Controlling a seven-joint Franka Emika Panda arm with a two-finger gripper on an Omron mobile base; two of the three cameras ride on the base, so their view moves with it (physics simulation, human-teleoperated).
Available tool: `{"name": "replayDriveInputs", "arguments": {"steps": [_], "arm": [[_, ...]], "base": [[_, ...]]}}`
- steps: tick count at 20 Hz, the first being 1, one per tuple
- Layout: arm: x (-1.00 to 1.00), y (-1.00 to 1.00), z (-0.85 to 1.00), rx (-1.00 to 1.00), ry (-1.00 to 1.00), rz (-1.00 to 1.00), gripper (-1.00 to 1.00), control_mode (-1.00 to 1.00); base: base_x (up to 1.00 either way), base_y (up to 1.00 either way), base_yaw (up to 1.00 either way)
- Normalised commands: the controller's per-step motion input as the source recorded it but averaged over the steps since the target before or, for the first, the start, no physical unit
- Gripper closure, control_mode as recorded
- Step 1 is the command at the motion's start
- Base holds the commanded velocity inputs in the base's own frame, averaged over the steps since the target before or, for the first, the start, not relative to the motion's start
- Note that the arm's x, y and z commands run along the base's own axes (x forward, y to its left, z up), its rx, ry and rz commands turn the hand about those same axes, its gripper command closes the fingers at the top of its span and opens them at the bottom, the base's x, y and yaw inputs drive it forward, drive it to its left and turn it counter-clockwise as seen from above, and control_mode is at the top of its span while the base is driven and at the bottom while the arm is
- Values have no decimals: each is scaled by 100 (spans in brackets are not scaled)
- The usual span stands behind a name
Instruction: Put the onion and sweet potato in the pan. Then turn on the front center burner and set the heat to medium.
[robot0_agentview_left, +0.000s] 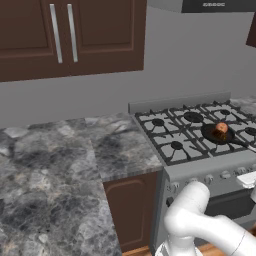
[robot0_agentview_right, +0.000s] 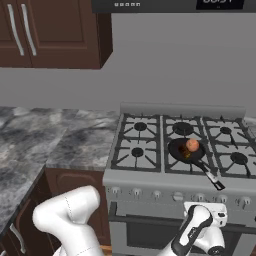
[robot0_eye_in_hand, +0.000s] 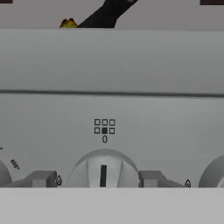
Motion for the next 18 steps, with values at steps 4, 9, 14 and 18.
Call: {"name": "replayDriveInputs", "arguments": {"steps": [4, 9, 14, 18], "arm": [[0, -2, -6, 0, 0, 0, -100, -100], [0, 0, -22, 0, 0, 0, -100, -100], [0, -2, -48, 0, 0, -1, -100, -100], [-1, -4, -32, 0, -2, -3, -100, -100]], "base": [[0, 0, 0], [0, 0, 0], [0, 0, 0], [0, 0, 0]]}}
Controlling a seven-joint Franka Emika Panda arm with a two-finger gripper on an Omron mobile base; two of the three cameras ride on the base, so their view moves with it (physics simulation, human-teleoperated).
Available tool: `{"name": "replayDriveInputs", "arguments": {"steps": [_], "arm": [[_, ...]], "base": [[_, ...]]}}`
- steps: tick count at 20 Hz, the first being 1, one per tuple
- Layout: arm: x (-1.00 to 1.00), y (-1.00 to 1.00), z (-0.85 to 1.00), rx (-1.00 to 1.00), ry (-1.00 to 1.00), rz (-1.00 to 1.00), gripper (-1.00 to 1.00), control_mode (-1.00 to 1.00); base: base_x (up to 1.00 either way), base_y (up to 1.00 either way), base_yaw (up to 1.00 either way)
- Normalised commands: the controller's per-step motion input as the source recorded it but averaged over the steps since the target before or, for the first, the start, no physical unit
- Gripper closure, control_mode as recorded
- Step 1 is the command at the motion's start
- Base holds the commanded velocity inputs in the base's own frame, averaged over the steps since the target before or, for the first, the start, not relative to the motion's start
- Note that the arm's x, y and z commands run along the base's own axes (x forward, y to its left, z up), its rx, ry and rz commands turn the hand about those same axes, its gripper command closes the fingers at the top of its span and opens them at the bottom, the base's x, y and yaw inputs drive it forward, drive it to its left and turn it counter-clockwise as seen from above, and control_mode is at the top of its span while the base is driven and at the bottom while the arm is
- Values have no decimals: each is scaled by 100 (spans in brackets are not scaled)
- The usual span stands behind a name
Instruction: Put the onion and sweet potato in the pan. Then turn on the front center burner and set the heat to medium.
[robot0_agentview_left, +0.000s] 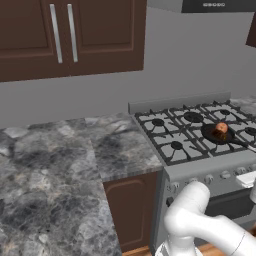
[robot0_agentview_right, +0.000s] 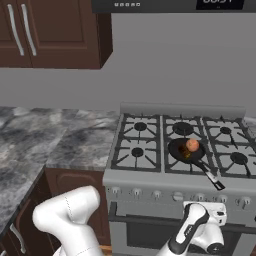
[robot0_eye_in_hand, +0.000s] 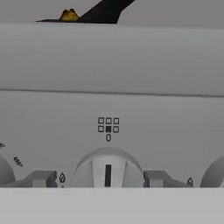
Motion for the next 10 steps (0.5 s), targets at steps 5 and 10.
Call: {"name": "replayDriveInputs", "arguments": {"steps": [5, 10], "arm": [[-27, -1, -35, 0, -7, -1, -100, -100], [-26, -12, 0, 0, -9, 0, -100, -100]], "base": [[0, 0, 0], [0, 0, 0]]}}
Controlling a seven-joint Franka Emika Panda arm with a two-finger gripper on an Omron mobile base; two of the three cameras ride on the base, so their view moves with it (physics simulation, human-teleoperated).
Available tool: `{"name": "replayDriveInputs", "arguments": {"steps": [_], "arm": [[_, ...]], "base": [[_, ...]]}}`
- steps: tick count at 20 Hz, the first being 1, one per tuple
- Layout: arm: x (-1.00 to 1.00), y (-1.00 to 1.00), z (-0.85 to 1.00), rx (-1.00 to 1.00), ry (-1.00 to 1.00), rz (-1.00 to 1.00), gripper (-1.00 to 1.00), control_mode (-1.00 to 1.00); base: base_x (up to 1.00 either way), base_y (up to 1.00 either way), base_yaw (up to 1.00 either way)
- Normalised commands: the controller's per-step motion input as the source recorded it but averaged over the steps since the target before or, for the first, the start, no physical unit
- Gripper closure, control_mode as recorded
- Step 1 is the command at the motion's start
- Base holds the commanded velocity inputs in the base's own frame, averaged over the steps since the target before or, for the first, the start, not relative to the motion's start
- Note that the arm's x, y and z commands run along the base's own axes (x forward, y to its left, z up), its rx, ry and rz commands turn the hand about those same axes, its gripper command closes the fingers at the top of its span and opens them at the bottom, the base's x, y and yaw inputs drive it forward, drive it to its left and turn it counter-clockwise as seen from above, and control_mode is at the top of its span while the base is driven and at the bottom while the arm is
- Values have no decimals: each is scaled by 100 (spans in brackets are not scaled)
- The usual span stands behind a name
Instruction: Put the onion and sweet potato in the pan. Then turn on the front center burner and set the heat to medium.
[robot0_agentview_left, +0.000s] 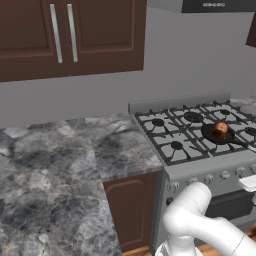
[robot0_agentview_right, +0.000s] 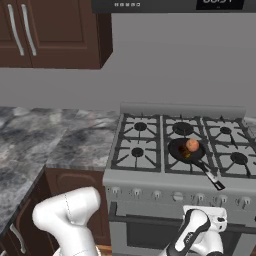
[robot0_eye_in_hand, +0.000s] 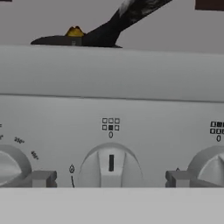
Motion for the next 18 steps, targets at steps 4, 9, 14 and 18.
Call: {"name": "replayDriveInputs", "arguments": {"steps": [4, 9, 14, 18], "arm": [[0, -2, 0, 0, -4, 0, -100, -100], [0, 0, -14, 0, -1, 0, -100, -100], [3, 1, -38, 0, 0, 0, -100, -100], [25, 0, -3, 0, 0, 0, -100, -100]], "base": [[0, 0, 0], [0, 0, 0], [0, 0, 0], [0, 0, 0]]}}
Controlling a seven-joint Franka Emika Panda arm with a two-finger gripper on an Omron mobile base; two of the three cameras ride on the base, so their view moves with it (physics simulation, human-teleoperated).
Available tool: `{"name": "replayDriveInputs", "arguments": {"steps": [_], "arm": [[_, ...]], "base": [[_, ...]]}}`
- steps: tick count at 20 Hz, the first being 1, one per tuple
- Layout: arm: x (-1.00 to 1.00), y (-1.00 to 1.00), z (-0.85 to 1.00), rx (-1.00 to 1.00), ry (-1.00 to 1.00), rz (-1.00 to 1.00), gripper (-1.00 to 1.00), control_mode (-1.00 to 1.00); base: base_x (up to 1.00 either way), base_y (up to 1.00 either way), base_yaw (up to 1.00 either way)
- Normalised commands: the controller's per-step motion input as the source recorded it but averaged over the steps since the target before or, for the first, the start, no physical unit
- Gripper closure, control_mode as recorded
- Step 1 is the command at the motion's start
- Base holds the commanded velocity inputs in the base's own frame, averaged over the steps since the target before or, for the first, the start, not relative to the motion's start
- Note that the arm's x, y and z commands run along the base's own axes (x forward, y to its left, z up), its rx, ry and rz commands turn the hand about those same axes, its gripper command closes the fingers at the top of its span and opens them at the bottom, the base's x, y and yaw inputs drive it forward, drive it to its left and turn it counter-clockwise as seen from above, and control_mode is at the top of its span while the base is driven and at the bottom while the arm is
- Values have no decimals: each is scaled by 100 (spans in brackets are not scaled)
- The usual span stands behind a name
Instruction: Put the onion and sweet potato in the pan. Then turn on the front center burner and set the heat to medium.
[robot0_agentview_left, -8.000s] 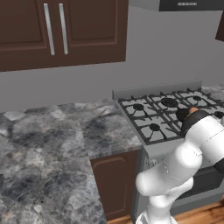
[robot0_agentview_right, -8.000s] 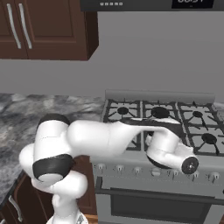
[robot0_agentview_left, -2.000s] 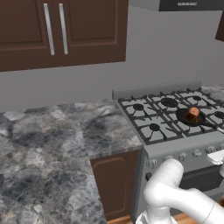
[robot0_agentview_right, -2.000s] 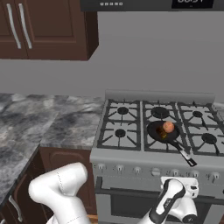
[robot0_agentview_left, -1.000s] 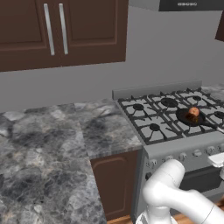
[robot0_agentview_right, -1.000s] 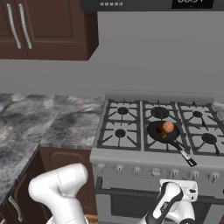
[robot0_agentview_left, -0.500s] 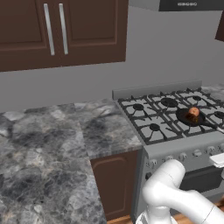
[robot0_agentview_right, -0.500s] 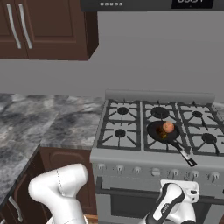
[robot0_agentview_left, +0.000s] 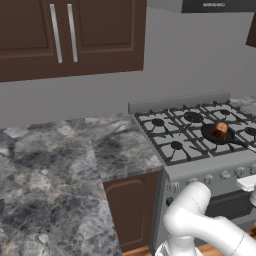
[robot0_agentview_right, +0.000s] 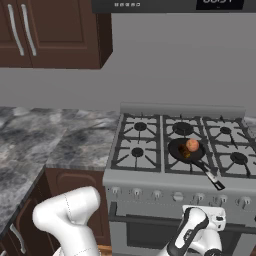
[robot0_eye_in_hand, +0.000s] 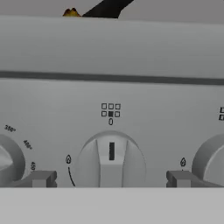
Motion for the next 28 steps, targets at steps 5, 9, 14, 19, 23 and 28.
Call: {"name": "replayDriveInputs", "arguments": {"steps": [5, 9, 14, 19, 23, 28], "arm": [[28, 0, -7, 0, 0, 0, -100, -100], [3, 0, -19, 0, 0, 0, -100, -100], [0, 0, 0, 0, 0, 0, 100, -100], [0, 0, 0, 0, 0, 0, 100, -100], [0, 0, -5, 0, -3, 0, 100, -100], [-23, 0, -5, -1, -15, 1, 100, -100]], "base": [[0, 0, 0], [0, 0, 0], [0, 0, 0], [0, 0, 0], [0, 0, 0], [0, 0, 0]]}}
